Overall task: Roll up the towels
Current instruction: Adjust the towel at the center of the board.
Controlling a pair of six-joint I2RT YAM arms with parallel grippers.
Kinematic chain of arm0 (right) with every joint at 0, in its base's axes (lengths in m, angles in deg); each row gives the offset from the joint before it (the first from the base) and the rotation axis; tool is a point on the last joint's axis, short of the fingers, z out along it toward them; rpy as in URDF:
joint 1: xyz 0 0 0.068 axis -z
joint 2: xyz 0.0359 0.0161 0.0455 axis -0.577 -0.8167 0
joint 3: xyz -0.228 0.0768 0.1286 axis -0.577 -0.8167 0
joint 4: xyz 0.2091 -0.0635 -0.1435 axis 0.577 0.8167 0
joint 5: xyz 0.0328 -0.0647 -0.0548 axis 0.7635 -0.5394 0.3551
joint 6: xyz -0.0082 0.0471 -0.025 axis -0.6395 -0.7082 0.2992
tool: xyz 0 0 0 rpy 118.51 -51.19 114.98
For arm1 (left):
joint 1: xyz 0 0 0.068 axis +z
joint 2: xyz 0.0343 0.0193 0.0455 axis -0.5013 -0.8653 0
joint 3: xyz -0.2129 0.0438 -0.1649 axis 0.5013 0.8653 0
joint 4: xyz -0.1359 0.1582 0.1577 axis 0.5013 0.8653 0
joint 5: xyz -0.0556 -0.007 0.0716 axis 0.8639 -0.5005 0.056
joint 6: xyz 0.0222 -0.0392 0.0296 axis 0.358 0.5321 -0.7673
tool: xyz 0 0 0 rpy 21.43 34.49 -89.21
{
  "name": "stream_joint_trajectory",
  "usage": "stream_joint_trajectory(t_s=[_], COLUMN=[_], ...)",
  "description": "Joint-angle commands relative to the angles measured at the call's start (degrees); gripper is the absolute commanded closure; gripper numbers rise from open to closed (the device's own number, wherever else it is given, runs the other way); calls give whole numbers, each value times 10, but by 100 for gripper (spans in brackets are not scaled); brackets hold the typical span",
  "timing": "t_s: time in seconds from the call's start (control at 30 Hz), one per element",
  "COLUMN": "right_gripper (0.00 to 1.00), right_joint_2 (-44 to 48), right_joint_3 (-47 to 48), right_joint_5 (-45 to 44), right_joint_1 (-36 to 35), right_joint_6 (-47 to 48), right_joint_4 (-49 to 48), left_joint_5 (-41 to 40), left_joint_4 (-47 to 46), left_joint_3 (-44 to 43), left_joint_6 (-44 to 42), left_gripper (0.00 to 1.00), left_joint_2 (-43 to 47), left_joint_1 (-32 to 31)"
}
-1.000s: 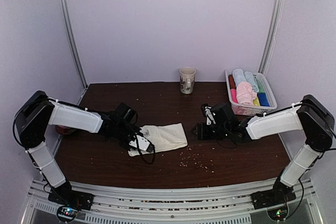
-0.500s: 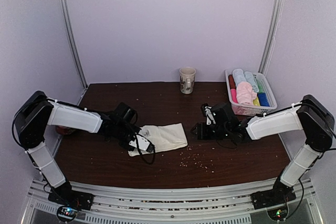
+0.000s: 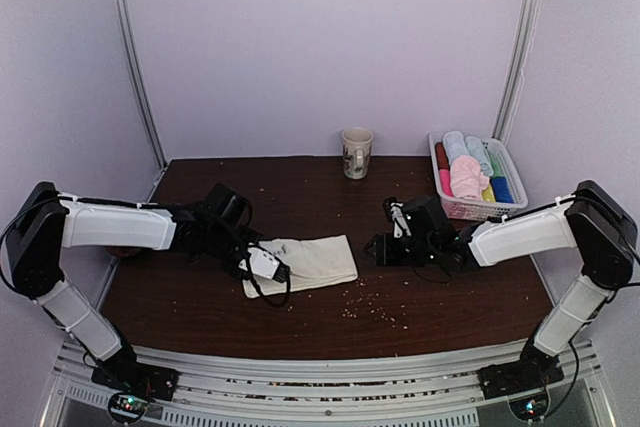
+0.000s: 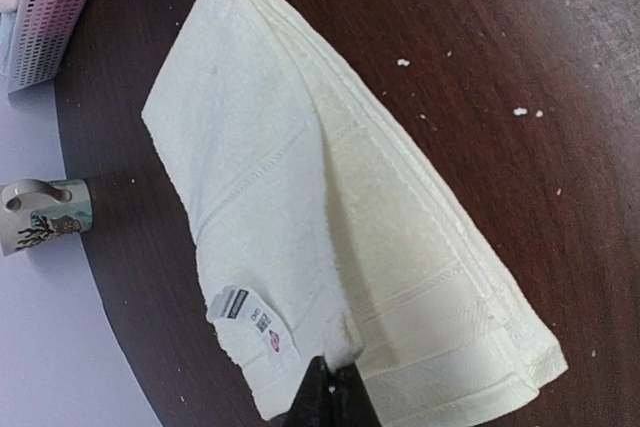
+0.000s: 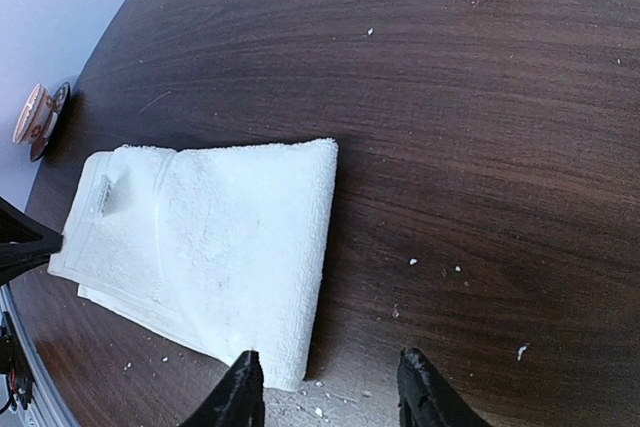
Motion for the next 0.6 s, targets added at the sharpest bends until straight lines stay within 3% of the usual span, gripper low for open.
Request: stream_joint_trajectory(t_s=[0.0, 0.3, 0.57], right_gripper=[55, 55, 55], right_joint_2=[-1, -10, -15], right_joint_3=[-2, -2, 4], right_joint_5=[-4, -10, -7], right_joint_1=[3, 3, 3], right_joint_6=[-3, -3, 0], right_joint_4=[2, 5, 4], left_joint_5=[7, 23, 17], left_joint_4=[31, 51, 64], left_joint_3=[11, 3, 3], left_joint_6=[1, 6, 11], left_gripper=[100, 100, 100], left_joint_2=[10, 18, -32], left_joint_1=[-2, 6, 6])
